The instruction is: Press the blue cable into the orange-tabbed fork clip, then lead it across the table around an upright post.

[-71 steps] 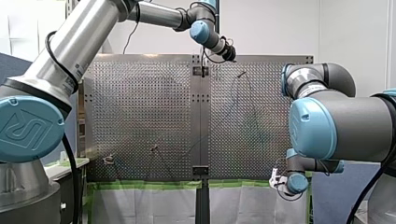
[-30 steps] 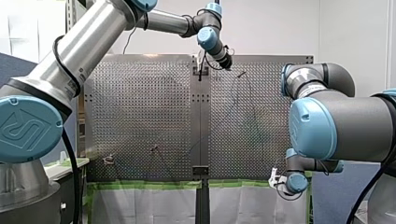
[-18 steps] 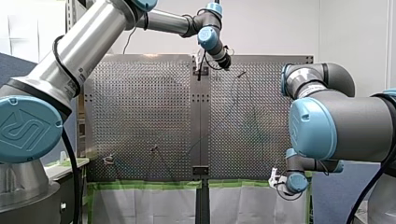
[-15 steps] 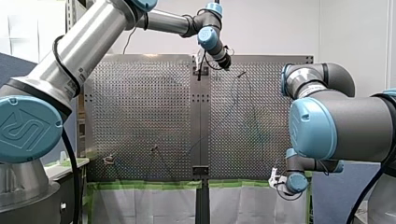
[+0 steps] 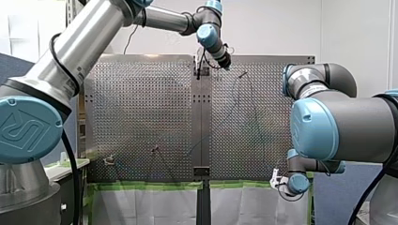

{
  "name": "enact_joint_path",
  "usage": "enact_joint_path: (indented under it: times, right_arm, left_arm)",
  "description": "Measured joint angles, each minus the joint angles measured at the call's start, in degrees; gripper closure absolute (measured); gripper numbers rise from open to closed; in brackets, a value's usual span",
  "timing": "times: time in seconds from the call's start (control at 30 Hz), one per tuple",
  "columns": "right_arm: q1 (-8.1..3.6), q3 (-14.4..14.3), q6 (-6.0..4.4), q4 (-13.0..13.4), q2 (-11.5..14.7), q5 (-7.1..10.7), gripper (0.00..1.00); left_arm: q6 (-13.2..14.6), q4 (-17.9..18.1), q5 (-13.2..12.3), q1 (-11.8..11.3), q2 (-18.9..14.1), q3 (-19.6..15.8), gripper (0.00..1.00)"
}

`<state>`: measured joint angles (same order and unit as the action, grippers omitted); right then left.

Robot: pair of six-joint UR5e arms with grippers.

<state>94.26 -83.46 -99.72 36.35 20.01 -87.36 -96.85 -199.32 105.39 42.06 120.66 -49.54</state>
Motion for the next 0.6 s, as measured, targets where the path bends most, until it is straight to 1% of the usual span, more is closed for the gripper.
enact_joint_path:
  times: [0.13, 0.27, 0.6]
  right_arm:
    - [0.01, 0.09, 0.08, -0.07, 0.07, 0.15, 1.00]
    - [0.07, 0.15, 0.53, -0.29, 0.12, 0.23, 1.00]
    - [0.09, 0.22, 0.74, -0.39, 0.27, 0.34, 1.00]
  left_arm:
    - [-0.36, 1.47, -1.21, -0.28, -1.62, -1.64, 0.00]
    - [-1.97, 3.38, -2.44, -0.44, -3.56, -3.57, 0.00]
    - [-7.02, 8.48, -2.30, -0.70, -8.67, -8.70, 0.00]
